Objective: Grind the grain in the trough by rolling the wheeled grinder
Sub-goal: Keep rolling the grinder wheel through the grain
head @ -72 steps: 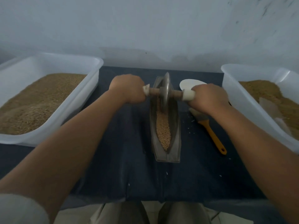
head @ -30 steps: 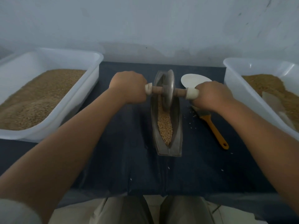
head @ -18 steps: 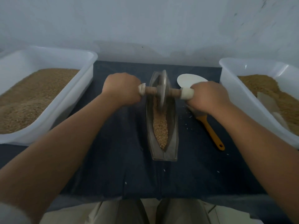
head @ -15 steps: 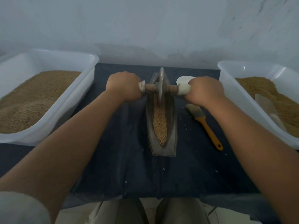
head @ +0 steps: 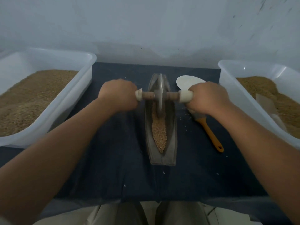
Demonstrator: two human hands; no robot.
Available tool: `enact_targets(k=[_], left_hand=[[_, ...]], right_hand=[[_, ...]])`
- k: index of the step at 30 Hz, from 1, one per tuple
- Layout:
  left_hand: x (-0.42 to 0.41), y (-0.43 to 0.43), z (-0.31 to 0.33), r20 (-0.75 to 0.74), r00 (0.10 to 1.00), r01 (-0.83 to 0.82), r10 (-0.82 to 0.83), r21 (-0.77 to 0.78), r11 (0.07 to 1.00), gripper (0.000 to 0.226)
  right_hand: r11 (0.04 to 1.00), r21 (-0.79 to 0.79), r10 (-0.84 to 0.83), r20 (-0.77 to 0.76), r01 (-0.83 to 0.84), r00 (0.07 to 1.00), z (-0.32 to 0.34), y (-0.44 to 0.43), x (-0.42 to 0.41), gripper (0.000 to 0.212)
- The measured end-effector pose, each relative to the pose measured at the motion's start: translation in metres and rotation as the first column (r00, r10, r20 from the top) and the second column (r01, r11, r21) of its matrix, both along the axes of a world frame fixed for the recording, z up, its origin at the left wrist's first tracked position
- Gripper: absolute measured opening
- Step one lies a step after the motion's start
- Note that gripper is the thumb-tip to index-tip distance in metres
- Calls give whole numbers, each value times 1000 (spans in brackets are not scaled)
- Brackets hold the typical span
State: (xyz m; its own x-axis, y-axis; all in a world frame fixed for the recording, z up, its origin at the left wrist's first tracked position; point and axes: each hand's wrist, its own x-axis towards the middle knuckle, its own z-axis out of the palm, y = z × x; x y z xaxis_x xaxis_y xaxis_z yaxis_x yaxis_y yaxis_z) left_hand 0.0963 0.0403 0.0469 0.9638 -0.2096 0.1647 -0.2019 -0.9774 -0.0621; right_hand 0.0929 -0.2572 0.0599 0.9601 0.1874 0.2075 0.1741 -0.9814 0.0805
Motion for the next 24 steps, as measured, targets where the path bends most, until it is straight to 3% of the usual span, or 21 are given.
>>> enact_targets(k=[2, 6, 10, 13, 15, 20, 24], left_hand=[[21, -5, 5, 18, 1000, -21, 22, -33, 999, 37], [7, -6, 5, 27, 1000, 13, -13, -2, 1000, 35], [-50, 12, -3, 22, 993, 119, -120, 46, 992, 28], [-68, 23, -5, -21, 988, 151, -150, 56, 987, 28], [-55, 19, -3, -78, 989, 128, -125, 41, 991, 27], [19, -5, 13, -17, 1000, 0, 0, 19, 1000, 31], [23, -5, 16, -78, 996, 42, -41, 5, 999, 31]], right_hand=[[1000, 2, -28, 56, 28, 998, -1, 6, 17, 28], [1000, 6, -21, 7, 21, 1000, -4, 1, 9, 24], [998, 32, 63, -261, -56, 963, 5, -11, -41, 23], [988, 88, 152, -398, -127, 905, 20, -10, -66, 34], [995, 57, 102, -353, -88, 930, 14, -9, -53, 25], [998, 30, -53, 5, 53, 999, -1, 5, 12, 25], [999, 14, -46, -30, 46, 998, 3, 4, 19, 26]])
